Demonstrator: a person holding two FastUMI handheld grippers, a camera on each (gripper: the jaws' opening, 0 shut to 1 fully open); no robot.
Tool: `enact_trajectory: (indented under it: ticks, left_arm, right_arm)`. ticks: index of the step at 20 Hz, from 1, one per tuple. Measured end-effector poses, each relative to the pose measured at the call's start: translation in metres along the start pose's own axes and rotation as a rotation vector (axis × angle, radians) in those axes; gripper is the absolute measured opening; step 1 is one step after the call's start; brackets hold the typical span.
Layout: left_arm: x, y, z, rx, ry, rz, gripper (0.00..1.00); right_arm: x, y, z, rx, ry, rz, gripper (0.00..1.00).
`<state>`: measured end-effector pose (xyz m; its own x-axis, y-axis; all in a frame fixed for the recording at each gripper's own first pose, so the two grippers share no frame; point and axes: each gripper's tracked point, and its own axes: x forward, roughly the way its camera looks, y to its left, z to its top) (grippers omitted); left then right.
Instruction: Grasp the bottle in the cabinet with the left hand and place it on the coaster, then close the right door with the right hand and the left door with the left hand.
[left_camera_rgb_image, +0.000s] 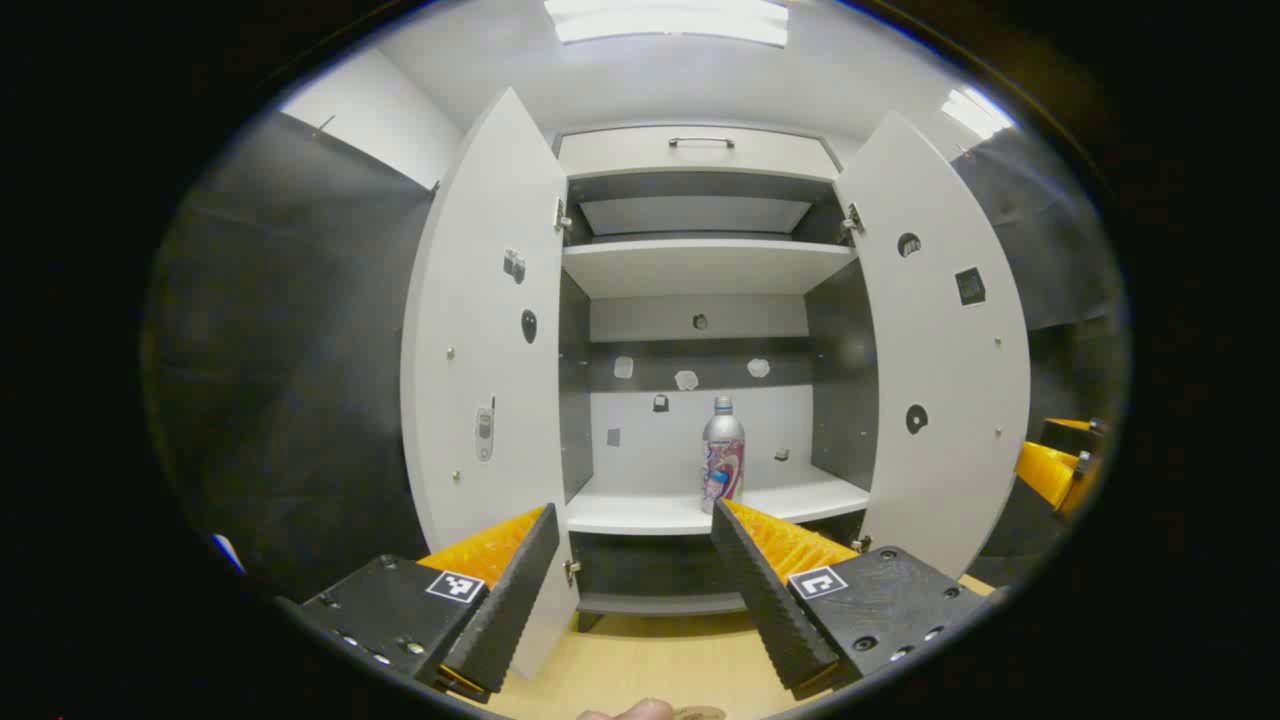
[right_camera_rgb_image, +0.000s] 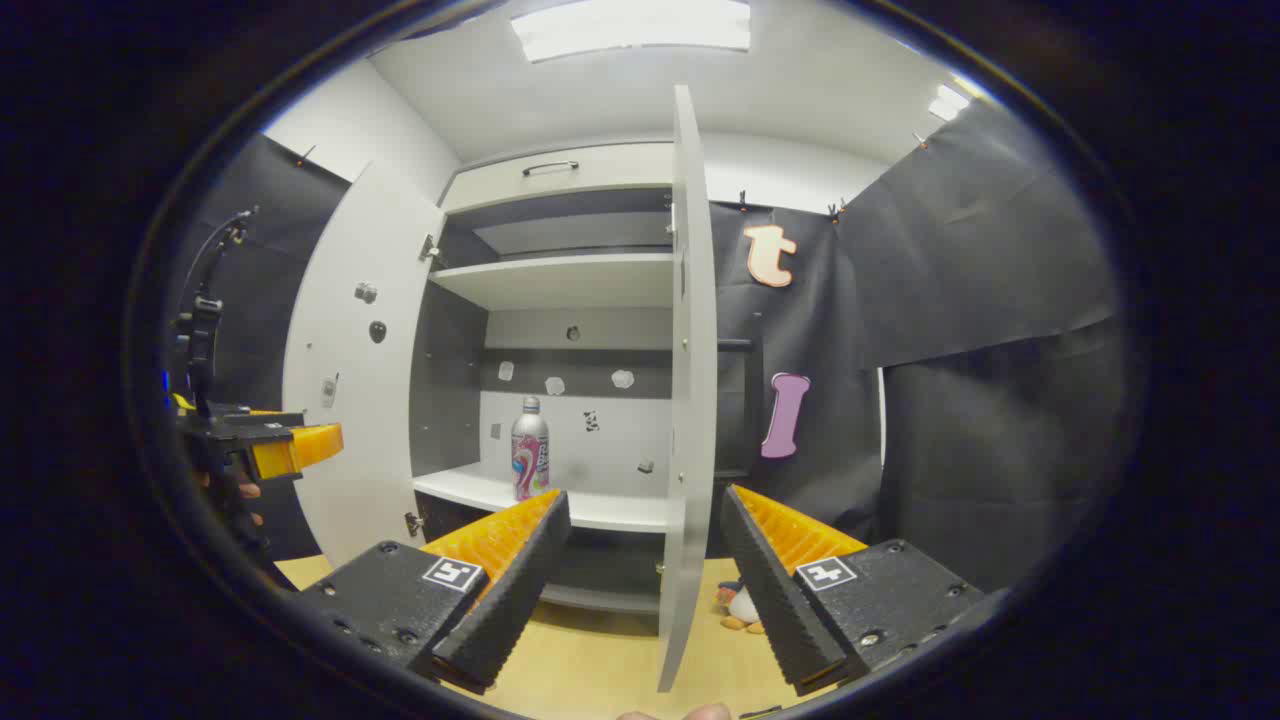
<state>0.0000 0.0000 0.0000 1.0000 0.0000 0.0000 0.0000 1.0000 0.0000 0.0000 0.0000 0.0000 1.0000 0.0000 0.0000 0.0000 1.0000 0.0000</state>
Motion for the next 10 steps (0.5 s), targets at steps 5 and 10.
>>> enact_trajectory:
  ticks: [5,10]
  left_arm:
    - [-0.003,0.002,0.009,0.007,-0.014,0.022,0.95]
    - [-0.005,0.000,0.018,-0.017,-0.025,0.011,0.95]
  right_arm:
    - [-0.004,-0.004,-0.001,0.009,0.008,0.007,0.99]
    - [-0.007,-0.012,0.009,0.032,-0.014,-0.009,0.99]
